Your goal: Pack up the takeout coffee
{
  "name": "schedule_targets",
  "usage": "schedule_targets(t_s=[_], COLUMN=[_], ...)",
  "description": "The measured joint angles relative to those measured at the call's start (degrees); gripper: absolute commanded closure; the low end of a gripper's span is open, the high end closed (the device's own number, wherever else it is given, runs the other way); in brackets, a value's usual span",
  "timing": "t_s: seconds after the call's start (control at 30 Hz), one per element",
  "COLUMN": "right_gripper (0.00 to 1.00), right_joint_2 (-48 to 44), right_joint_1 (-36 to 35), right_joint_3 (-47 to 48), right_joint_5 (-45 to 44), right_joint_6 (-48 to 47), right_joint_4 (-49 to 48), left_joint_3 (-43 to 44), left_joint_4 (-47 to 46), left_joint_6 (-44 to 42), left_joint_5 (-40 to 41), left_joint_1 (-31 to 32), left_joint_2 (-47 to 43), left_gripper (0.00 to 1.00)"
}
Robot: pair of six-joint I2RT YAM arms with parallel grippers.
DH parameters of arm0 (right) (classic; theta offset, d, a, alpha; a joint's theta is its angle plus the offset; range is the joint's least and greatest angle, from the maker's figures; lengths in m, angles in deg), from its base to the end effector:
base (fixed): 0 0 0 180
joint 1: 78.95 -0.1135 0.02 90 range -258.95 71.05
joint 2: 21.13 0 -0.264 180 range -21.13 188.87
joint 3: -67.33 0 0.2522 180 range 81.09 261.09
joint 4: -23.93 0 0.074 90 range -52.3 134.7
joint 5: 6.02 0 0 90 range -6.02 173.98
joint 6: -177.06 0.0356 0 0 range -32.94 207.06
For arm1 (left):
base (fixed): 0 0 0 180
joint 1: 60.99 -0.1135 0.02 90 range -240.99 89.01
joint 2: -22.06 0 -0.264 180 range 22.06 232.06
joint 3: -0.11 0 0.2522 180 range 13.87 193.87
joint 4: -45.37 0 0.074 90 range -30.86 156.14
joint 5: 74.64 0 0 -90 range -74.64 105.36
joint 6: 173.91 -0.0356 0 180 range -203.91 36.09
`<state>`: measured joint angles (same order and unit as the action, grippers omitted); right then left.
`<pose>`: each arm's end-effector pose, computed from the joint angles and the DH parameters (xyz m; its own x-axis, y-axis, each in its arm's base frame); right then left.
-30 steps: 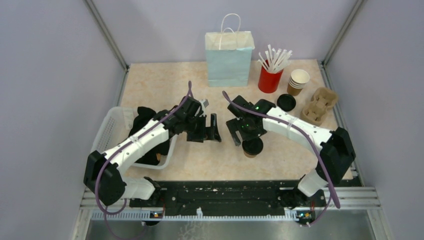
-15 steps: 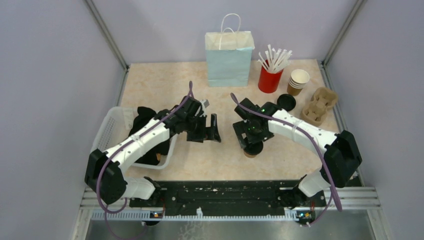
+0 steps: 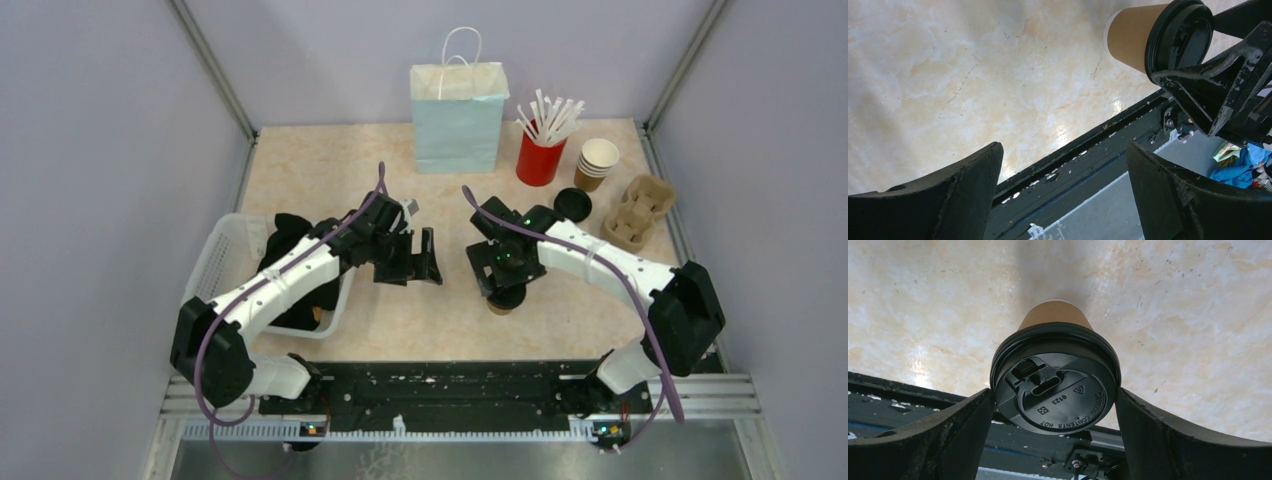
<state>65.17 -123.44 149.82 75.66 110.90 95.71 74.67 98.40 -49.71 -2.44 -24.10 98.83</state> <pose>0.2046 0.1938 0.2544 -0.9019 -0.3253 -0.2843 -0.3315 0.9431 -0.0276 0.2119 -0.1726 0.2721 -0.9431 0.0387 -0.3304 0.2187 0.8205 -0.5282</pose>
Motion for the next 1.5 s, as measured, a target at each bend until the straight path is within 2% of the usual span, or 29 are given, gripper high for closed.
schedule_targets(t_s=[0.13, 0.37, 0.5, 0.7, 0.87, 0.97, 1.1, 1.3, 1.5], right_gripper=[0.17, 0.17, 0.16, 0.14, 0.13, 0.09, 0.01, 0.01, 0.01], right_joint_2=[-0.9, -4.2, -7.7, -9.7, -9.6, -9.5, -9.4, -10.4, -12.2], right_joint_1=[1.3, 7.1, 15.4, 32.3, 41.0, 44.9, 46.5, 46.6, 46.6], right_joint_3=[-0.8, -3.7, -6.7, -8.2, -8.3, -8.3, -8.3, -7.3, -0.2], right_joint_5=[-0.4, -1.1, -2.2, -6.4, -8.3, -8.5, -8.3, -6.5, -5.1], right_joint_6=[0.2, 0.8, 0.7, -0.5, -3.3, -4.5, -5.4, -5.9, -6.5], right_joint_4=[-0.2, -0.9, -1.9, -2.0, -2.3, -2.8, -3.3, -1.4, 2.6], left_joint_3=[0.0, 0.3, 1.1, 3.4, 5.8, 7.4, 8.5, 9.3, 9.4], left_joint_4=[0.0, 0.0, 0.0, 0.7, 1.5, 1.8, 2.1, 2.4, 2.3], left_joint_6=[-0.1, -0.2, -0.9, -2.6, -4.6, -5.9, -7.1, -7.7, -7.8], left_joint_5=[-0.3, -0.8, -0.9, -1.7, -2.4, -3.0, -3.8, -5.4, -6.9], left_joint_1=[0.0, -0.1, -0.3, -0.8, -1.9, -2.9, -3.9, -4.4, -4.4], left_joint_2=[0.0, 0.5, 1.6, 3.7, 5.4, 6.9, 8.3, 9.0, 9.0], left_gripper=[0.02, 0.01, 0.02, 0.02, 0.02, 0.02, 0.02, 0.01, 0.01])
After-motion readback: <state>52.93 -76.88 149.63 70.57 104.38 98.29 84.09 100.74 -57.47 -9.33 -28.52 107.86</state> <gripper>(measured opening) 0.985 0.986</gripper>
